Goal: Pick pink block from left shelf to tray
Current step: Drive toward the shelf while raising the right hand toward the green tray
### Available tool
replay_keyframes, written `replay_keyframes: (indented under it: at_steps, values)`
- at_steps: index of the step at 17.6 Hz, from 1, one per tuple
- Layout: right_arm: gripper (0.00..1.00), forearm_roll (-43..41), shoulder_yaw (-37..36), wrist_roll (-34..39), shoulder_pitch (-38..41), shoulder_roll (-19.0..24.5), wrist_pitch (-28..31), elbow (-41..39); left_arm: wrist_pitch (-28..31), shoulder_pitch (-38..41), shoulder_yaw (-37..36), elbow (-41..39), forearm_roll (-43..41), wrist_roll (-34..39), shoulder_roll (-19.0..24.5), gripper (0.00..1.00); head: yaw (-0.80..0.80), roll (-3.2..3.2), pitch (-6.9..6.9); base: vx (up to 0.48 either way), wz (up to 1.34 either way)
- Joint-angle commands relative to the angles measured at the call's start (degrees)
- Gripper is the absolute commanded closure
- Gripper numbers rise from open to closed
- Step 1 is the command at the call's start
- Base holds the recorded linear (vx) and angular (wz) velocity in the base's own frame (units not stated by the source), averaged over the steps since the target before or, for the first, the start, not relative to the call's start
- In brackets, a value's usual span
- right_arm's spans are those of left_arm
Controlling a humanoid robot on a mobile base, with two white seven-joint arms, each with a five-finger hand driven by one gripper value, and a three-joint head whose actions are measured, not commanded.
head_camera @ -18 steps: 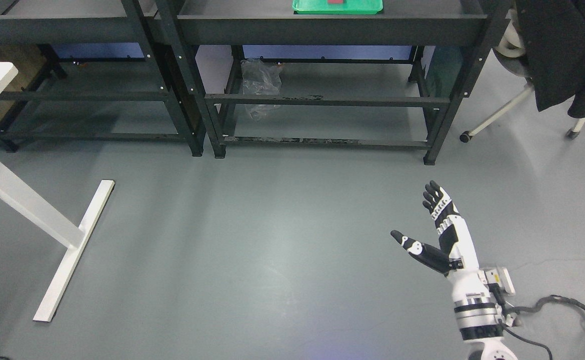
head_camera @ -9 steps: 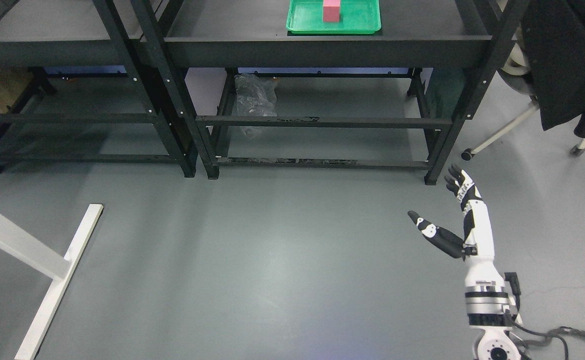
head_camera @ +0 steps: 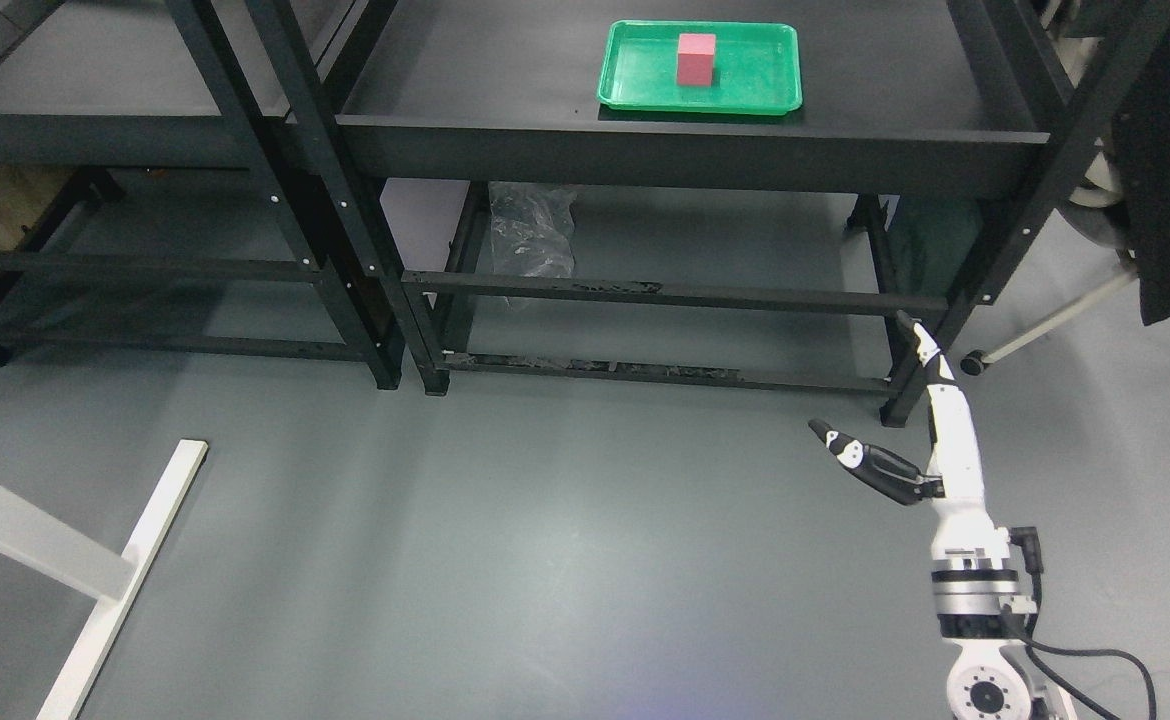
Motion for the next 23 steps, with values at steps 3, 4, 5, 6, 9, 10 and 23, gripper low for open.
replay_keyframes:
  at_steps: [3, 4, 5, 6, 9, 10, 23]
  values:
    - [0.03, 55.7, -1.3, -0.7, -1.3, -2.3, 7.7, 0.0, 0.0, -1.7, 0.0, -1.0, 0.0, 0.0, 1.0, 0.00, 0.00, 0.00, 0.00, 0.267, 0.11]
    - [0.01, 57.1, -1.3, -1.4, -1.5, -2.4, 7.7, 0.0, 0.0, -1.7, 0.0, -1.0, 0.0, 0.0, 1.0, 0.00, 0.00, 0.00, 0.00, 0.284, 0.09]
    - [0.01, 56.9, -1.3, -1.6, -1.6, -2.4, 7.5, 0.0, 0.0, -1.7, 0.0, -1.0, 0.0, 0.0, 1.0, 0.00, 0.00, 0.00, 0.00, 0.282, 0.09]
    - [0.01, 56.7, -1.3, -1.6, -1.8, -2.1, 7.4, 0.0, 0.0, -1.7, 0.0, -1.0, 0.0, 0.0, 1.0, 0.00, 0.00, 0.00, 0.00, 0.282, 0.09]
    - [0.01, 50.0, -1.3, -2.4, -3.4, -1.5, 6.8, 0.0, 0.0, -1.7, 0.0, -1.0, 0.0, 0.0, 1.0, 0.00, 0.00, 0.00, 0.00, 0.306, 0.06]
    - [0.01, 47.9, -1.3, -2.7, -3.8, -1.4, 5.9, 0.0, 0.0, -1.7, 0.0, -1.0, 0.0, 0.0, 1.0, 0.00, 0.00, 0.00, 0.00, 0.329, 0.07]
    - [0.01, 43.6, 0.9, -8.1, -5.8, -0.8, 6.0, 0.1, 0.0, -1.7, 0.0, -1.0, 0.0, 0.0, 1.0, 0.00, 0.00, 0.00, 0.00, 0.344, 0.01]
